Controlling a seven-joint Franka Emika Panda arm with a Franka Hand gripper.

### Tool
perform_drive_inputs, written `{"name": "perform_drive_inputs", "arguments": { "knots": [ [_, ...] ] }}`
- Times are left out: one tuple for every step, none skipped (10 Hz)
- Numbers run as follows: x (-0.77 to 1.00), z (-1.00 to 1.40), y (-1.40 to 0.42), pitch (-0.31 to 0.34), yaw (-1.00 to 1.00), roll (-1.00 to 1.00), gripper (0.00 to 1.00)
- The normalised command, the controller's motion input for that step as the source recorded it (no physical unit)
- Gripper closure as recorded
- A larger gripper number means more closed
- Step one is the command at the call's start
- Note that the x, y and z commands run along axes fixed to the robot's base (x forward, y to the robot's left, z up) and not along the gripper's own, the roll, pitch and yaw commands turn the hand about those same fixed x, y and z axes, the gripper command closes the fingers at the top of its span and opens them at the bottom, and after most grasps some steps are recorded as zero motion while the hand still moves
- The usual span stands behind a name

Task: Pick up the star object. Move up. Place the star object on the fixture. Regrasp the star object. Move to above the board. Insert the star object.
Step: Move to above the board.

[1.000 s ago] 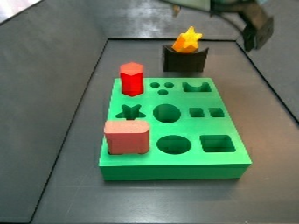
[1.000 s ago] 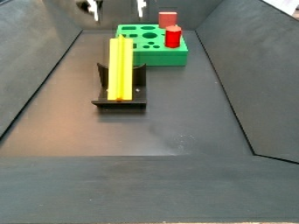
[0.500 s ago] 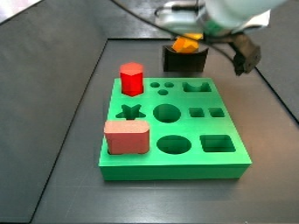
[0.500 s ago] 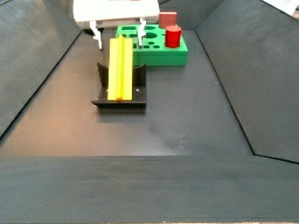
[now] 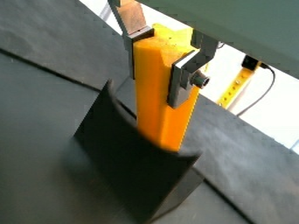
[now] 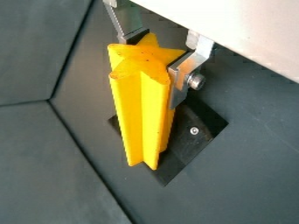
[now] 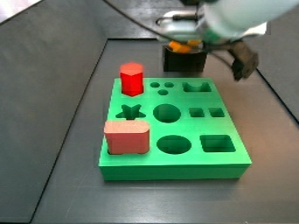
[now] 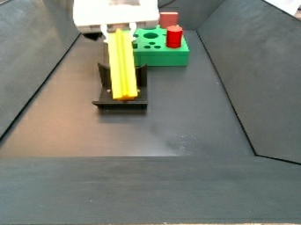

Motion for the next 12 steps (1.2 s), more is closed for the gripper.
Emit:
{"name": "perform_drive_inputs", "arguments": {
  "knots": [
    [-0.08, 1.0, 0.07, -0.251, 0.25, -0.1, 1.0],
    [-0.08, 1.0, 0.06, -0.293, 0.14, -0.05, 1.0],
    [-0.09, 1.0, 0.06, -0.303, 0.07, -0.03, 1.0],
    [-0.1, 1.0, 0.06, -0.28, -0.02, -0.02, 1.0],
    [-0.1, 1.0, 0.05, -0.26, -0.05, -0.02, 1.0],
    [-0.1, 1.0, 0.05, -0.197, -0.12, -0.02, 1.0],
    [-0.11, 1.0, 0.05, -0.17, -0.15, -0.03, 1.0],
    [-0.1, 0.97, 0.05, -0.117, -0.19, -0.03, 1.0],
    [-0.09, 0.84, 0.05, -0.089, -0.2, -0.04, 1.0],
    [-0.06, 0.57, 0.03, -0.034, -0.2, -0.04, 1.0],
    [-0.05, 0.3, 0.02, 0.025, -0.17, -0.04, 1.0],
    [-0.62, 0.44, -1.0, 0.015, -0.25, -1.0, 1.0]
  ]
}}
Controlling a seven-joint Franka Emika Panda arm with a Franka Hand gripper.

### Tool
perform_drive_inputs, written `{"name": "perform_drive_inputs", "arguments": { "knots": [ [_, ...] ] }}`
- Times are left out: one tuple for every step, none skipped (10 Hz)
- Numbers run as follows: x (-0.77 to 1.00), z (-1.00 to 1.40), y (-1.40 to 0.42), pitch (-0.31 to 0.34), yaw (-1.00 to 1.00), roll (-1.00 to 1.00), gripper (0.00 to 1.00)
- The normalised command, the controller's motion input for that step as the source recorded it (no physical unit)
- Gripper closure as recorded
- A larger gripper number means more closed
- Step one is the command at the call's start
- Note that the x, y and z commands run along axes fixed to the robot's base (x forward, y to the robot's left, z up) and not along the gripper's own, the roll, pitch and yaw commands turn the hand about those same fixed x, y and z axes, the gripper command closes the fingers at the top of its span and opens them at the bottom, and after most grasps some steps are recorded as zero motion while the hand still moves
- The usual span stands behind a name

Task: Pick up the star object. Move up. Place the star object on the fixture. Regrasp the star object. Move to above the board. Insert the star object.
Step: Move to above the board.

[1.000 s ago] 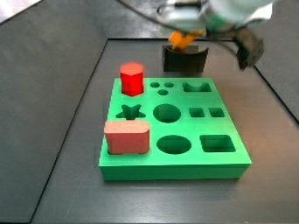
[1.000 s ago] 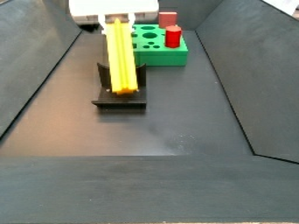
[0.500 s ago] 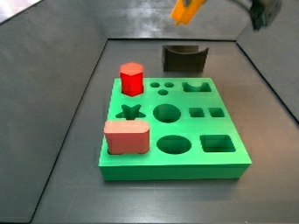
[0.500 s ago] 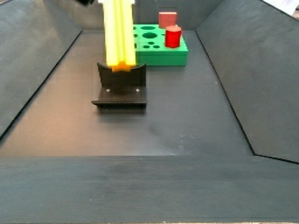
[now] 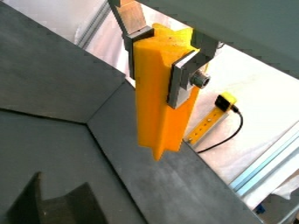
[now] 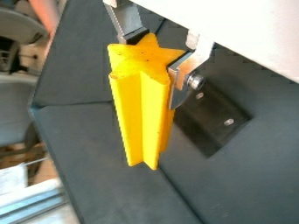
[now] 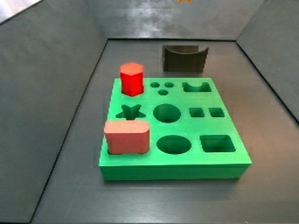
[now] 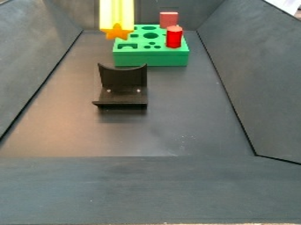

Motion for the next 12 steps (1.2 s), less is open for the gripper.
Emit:
{"name": "perform_drive_inputs", "arguments": {
  "knots": [
    [-0.61, 0.43, -1.0, 0.021, -0.24, -1.0, 1.0],
    [-0.66, 0.46, -1.0, 0.02, -0.24, -1.0, 1.0],
    [-0.67, 0.44, -1.0, 0.032, -0.24, -1.0, 1.0],
    [-0.66, 0.45, -1.0, 0.05, -0.24, -1.0, 1.0],
    [-0.67, 0.45, -1.0, 0.066, -0.23, -1.0, 1.0],
    [-0.68, 0.45, -1.0, 0.074, -0.23, -1.0, 1.0],
    [-0.66, 0.42, -0.91, 0.082, -0.22, -1.0, 1.0],
    [-0.48, 0.29, -0.62, 0.088, -0.21, -1.0, 1.0],
    [-0.3, 0.17, -0.36, 0.092, -0.2, -1.0, 1.0],
    [-0.14, 0.07, -0.14, 0.093, -0.18, -1.0, 1.0],
    [-0.09, 0.03, -0.05, 0.075, -0.14, -0.88, 1.0],
    [-0.07, 0.02, -0.02, 0.04, -0.09, -0.65, 1.0]
  ]
}}
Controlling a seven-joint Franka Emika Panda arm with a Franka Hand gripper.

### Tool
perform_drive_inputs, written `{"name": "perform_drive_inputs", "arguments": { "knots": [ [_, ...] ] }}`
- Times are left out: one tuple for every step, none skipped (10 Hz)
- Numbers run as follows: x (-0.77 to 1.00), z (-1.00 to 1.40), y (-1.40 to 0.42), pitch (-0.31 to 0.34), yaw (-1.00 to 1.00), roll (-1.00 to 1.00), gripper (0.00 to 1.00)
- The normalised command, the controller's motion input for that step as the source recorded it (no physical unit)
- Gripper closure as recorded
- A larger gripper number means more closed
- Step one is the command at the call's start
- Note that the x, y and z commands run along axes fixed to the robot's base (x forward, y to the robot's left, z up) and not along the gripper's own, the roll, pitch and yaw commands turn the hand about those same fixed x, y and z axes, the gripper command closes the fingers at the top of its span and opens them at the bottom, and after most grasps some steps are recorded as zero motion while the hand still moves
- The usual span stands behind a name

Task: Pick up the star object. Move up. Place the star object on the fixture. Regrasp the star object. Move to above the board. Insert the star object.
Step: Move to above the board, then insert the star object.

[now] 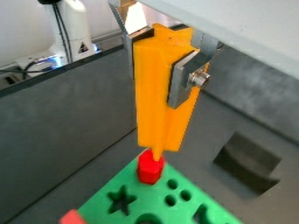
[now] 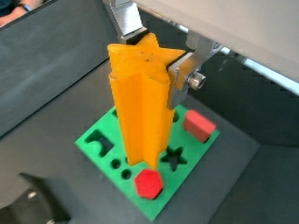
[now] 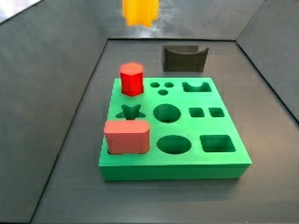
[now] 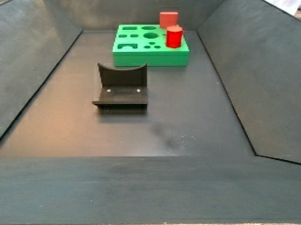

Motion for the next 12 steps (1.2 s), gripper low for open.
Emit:
{"name": "perform_drive_inputs", "arguments": {
  "knots": [
    [-0.06, 0.01, -0.01, 0.013, -0.04, -0.38, 1.0],
    [-0.04, 0.0, 0.0, -0.005, -0.03, -0.26, 1.0],
    [-0.04, 0.0, 0.01, -0.01, -0.02, -0.2, 1.0],
    [-0.13, -0.53, -0.36, -0.111, -0.57, -0.14, 1.0],
    [-0.19, -0.61, -0.44, -0.174, -0.63, -0.09, 1.0],
    [-0.18, -0.69, -0.4, -0.177, -0.67, -0.06, 1.0],
    [-0.16, -0.74, -0.34, -0.153, -0.73, -0.03, 1.0],
    [-0.11, -0.78, -0.27, -0.097, -0.8, 0.0, 1.0],
    [-0.04, -0.74, -0.07, -0.064, -1.0, 0.0, 1.0],
    [0.0, -0.74, 0.0, -0.053, -1.0, 0.0, 1.0],
    [0.0, -0.74, 0.0, -0.056, -1.0, 0.0, 1.0],
    [0.0, -0.74, 0.0, -0.054, -1.0, 0.0, 1.0]
  ]
}}
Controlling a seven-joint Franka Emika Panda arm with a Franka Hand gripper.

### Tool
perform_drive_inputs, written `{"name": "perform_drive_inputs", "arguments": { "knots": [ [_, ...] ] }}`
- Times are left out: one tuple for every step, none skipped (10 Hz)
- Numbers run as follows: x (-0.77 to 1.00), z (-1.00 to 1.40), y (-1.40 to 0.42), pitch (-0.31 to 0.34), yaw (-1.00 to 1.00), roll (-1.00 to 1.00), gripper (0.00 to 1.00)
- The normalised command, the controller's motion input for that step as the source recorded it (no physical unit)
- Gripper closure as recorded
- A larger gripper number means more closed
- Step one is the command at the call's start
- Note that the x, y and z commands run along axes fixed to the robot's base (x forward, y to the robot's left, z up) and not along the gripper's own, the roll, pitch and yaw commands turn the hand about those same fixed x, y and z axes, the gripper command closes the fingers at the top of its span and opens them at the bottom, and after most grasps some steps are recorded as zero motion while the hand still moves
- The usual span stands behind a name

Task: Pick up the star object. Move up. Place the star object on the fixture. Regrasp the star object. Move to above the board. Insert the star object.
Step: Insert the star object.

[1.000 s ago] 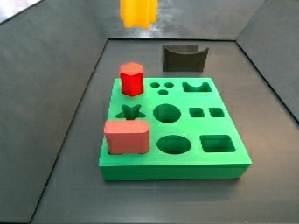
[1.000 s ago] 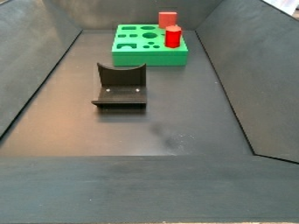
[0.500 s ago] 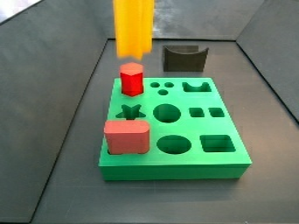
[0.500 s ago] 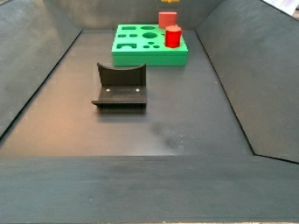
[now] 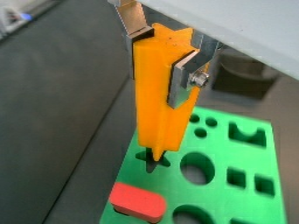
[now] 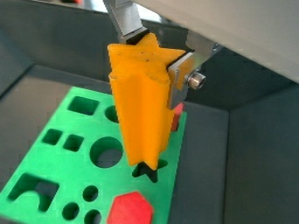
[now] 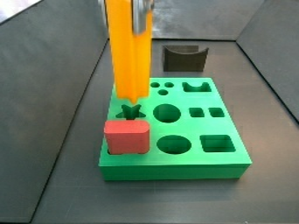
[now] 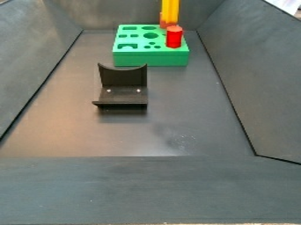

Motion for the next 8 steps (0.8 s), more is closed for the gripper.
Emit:
{"name": "perform_drive_inputs", "arguments": {
  "knots": [
    [0.0, 0.0, 0.0, -0.063, -0.01, 0.0, 1.0],
    [-0.01, -0.15, 0.0, 0.0, 0.0, 0.0, 1.0],
    [-0.02, -0.55, 0.09, 0.0, -0.29, 0.17, 1.0],
    [-0.04, -0.61, 0.11, 0.0, -0.45, 0.17, 1.0],
    [0.0, -0.07, 0.0, 0.0, -0.08, 0.0, 1.0],
    [0.0, -0.02, 0.0, 0.0, 0.0, 0.0, 1.0],
    [-0.01, -0.02, 0.0, 0.0, 0.0, 0.0, 1.0],
    [-0.02, -0.2, 0.0, 0.0, -0.04, 0.0, 1.0]
  ]
}}
